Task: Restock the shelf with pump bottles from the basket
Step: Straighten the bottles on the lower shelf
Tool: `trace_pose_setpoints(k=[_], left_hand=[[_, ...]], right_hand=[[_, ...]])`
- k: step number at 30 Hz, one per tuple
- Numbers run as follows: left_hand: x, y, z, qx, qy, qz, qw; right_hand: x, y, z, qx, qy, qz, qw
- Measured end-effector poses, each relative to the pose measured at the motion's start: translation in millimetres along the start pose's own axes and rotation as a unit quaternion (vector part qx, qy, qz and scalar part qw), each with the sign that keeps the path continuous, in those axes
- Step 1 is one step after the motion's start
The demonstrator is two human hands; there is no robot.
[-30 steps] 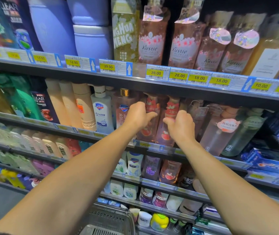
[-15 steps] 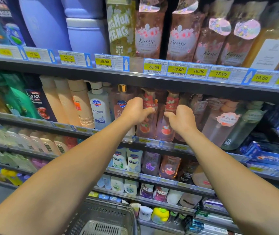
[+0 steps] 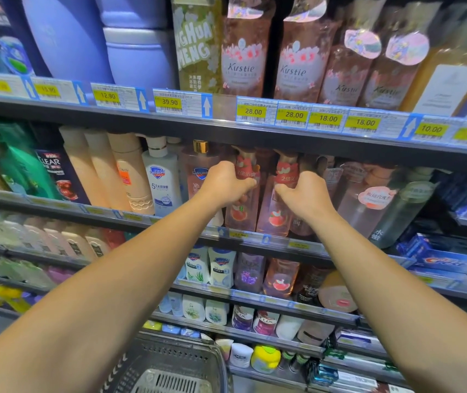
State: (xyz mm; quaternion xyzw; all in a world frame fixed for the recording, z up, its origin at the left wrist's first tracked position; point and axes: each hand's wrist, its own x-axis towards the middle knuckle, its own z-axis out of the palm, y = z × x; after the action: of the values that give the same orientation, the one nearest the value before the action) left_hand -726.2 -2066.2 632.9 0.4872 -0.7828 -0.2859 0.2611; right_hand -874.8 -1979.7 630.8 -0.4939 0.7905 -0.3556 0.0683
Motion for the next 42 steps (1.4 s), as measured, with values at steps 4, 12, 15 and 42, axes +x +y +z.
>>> trace_pose_setpoints(k=[4,12,15,42], left_hand=[[-4.4,4.9,-0.8,-0.031,-0.001,-0.006,1.0],[-13.4,13.2,-8.0,-0.04,0.043,0.001,0.998],[-20.7,12.2,-10.7,-0.063,0.04,0.006,0.997],[-72.4,17.6,25.3,-0.043,0.02,0.166,0.985]], right_hand=[[-6.6,-4.1,2.4,0.028,0.031,-0.007,0.999],[-12.5,-8.8,2.2,0.051,0.061,-0.011,0.997],[-14.0,-7.4,4.2,0.05,0.072,-0.006,0.996],[-87.8,65.3,-37.7,0.054,0.216,0.021,0.975]])
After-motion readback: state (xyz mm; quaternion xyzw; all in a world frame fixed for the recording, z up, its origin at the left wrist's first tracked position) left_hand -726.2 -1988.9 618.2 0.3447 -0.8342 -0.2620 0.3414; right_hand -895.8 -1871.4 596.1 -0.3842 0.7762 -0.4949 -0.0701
